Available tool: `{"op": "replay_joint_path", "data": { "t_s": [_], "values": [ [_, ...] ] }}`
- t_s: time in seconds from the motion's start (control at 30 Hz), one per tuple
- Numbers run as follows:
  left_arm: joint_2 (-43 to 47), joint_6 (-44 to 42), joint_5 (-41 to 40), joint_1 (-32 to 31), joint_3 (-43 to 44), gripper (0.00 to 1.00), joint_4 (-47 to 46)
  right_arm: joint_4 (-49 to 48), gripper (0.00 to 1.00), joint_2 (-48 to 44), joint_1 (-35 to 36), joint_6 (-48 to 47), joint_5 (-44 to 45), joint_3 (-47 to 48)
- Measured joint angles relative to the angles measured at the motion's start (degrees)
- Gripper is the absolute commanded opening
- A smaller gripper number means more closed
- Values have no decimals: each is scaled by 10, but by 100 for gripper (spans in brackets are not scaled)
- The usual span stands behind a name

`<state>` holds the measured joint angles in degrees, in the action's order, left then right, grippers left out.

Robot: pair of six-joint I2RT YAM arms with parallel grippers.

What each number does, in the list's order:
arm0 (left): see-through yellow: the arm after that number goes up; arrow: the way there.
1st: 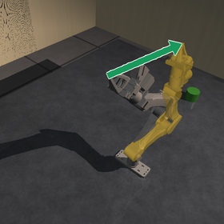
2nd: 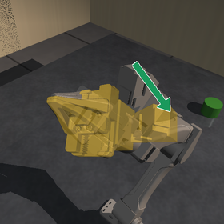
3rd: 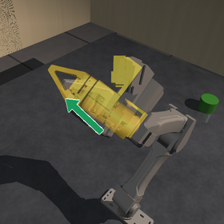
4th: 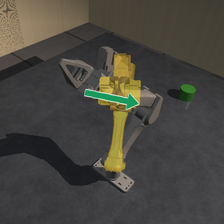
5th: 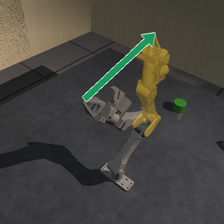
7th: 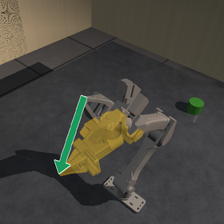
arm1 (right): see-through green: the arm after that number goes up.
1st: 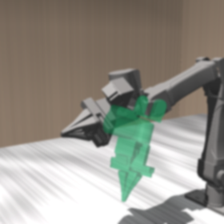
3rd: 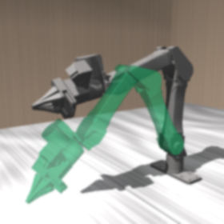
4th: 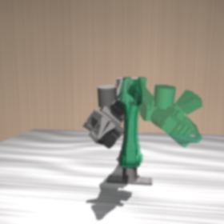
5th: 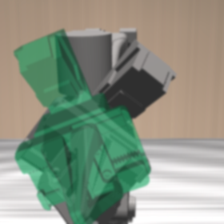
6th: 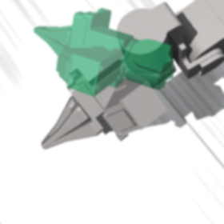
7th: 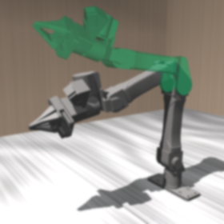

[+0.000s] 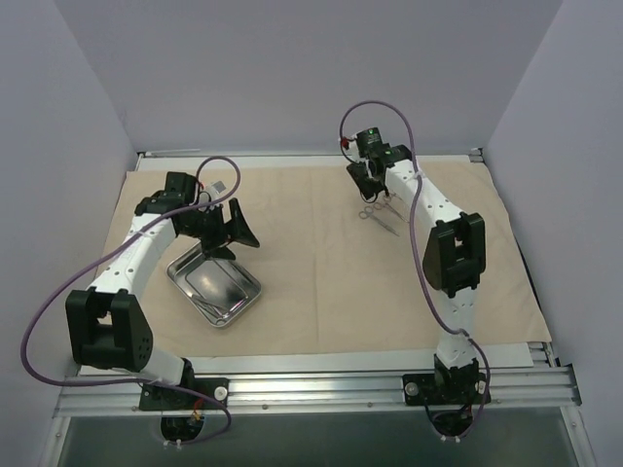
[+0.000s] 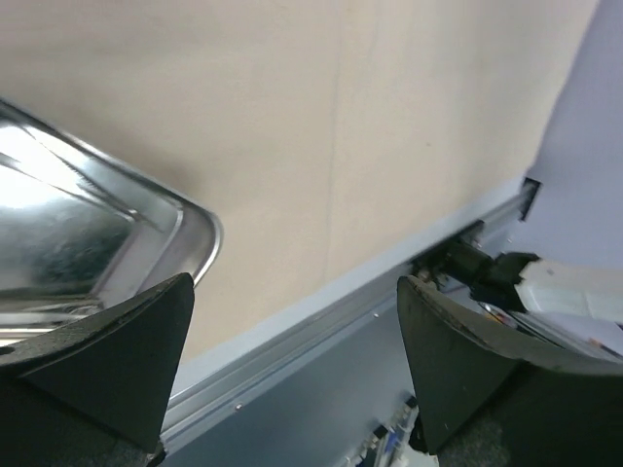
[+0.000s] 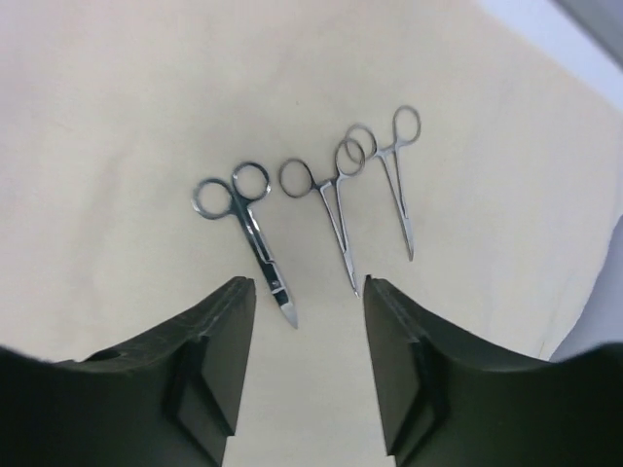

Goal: Open and lay out the surgical kit
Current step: Place the medical item in the surgical kit, then pick up the medical item from the container.

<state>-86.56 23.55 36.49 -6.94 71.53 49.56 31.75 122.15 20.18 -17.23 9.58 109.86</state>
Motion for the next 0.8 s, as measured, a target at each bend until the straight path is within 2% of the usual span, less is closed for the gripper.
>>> {"op": "replay_joint_path", "data": {
  "t_s": [0.13,0.27,0.3,0.37,0.5,0.57,0.6,0.8],
  "values": [
    [16,-3,-77,5,1,94,26,-37,56,-95,59,35,7,-39],
    [21,-3,-111,10,-5,94,36,-89,64,-190,134,114,-29,-103],
    [24,-3,-118,11,-8,94,40,-103,71,-208,143,136,-45,-118],
    [29,-2,-126,11,-12,94,47,-149,99,-248,146,177,-70,-166],
    [35,-1,-144,11,-17,96,59,-273,100,-351,156,227,-80,-337],
    [35,0,-155,10,-20,98,66,-301,100,-380,164,247,-82,-381],
    [35,3,-161,8,-22,89,70,-309,100,-384,167,253,-84,-387],
    [19,27,-211,-11,-28,71,103,-309,98,-369,170,268,-88,-349]
  ]
}}
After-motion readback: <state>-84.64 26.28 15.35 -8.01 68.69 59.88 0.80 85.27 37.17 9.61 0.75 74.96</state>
